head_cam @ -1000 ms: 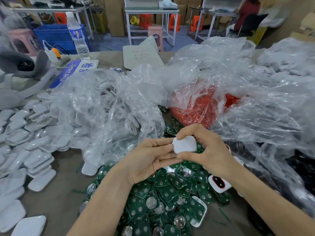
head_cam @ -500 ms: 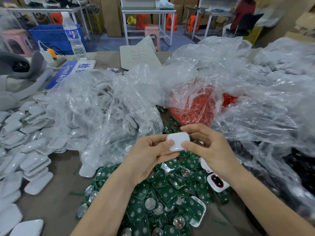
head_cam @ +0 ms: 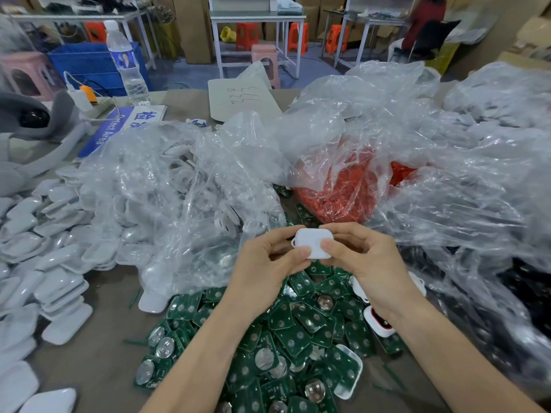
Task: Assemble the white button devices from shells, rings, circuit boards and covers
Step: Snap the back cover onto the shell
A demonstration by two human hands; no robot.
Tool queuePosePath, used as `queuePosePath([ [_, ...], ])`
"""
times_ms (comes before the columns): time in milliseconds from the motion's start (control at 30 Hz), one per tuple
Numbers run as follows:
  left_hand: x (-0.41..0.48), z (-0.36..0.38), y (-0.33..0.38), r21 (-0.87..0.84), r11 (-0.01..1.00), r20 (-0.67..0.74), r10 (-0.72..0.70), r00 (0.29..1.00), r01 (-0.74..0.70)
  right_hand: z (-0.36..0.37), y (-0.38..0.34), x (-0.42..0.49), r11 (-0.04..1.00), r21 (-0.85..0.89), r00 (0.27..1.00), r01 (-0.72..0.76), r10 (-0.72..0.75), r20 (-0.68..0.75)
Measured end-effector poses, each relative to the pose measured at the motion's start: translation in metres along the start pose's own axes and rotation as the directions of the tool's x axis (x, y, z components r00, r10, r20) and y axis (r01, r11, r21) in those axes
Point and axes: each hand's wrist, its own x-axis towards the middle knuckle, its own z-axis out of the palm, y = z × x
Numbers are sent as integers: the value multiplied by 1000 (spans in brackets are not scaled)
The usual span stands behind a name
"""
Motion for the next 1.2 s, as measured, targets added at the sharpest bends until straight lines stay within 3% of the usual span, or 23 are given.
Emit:
queuePosePath([
  [467, 4, -5, -8, 194, 978, 41, 76, 996, -82, 1, -1, 3, 999, 6, 999, -39, 39, 38],
  [933, 2, -4, -8, 220, 970, 53, 92, 994, -102, 3, -3, 4, 985, -170, 998, 27, -16, 63],
  [1200, 1, -6, -9, 220, 970, 153, 68, 986, -101, -1, -7, 4, 972, -207, 963, -115, 160, 215],
])
